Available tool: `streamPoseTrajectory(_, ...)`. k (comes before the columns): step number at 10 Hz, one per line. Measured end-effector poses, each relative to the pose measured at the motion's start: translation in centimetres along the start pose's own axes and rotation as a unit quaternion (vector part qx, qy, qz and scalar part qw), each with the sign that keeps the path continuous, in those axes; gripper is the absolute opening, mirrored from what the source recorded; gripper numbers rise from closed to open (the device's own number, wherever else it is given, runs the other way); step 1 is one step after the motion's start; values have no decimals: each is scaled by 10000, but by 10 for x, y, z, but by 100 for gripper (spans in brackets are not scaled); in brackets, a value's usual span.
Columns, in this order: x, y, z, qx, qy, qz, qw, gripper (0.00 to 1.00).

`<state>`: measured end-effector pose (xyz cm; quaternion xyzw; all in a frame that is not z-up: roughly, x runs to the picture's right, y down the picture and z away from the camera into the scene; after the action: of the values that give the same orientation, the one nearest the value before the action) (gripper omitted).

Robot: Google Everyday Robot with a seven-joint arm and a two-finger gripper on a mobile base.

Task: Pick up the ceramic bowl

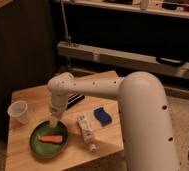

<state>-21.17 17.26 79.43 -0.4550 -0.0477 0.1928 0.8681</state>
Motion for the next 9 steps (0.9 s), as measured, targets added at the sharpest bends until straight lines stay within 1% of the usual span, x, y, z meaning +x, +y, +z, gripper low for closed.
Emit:
streamPoseTrajectory(1, 4, -3, 4, 23, 96, 13, 10000, 45)
streamPoseTrajectory(3, 4, -6, 9, 25, 181, 22, 9998, 45)
streamPoseTrajectory(4, 6, -8, 12, -4, 235, 30, 9997, 45)
streamPoseTrajectory(5, 8, -10, 17, -71, 271, 65, 9996, 45)
streamPoseTrajectory(6, 11, -13, 24, -238, 301, 143, 9992, 45)
streamPoseTrajectory(7, 15, -16, 32, -461, 339, 222, 9981, 45)
streamPoseTrajectory(8, 16, -15, 38, -668, 397, 216, 9967, 43)
streamPoseTrajectory(9, 14, -11, 43, -800, 445, 176, 9956, 37)
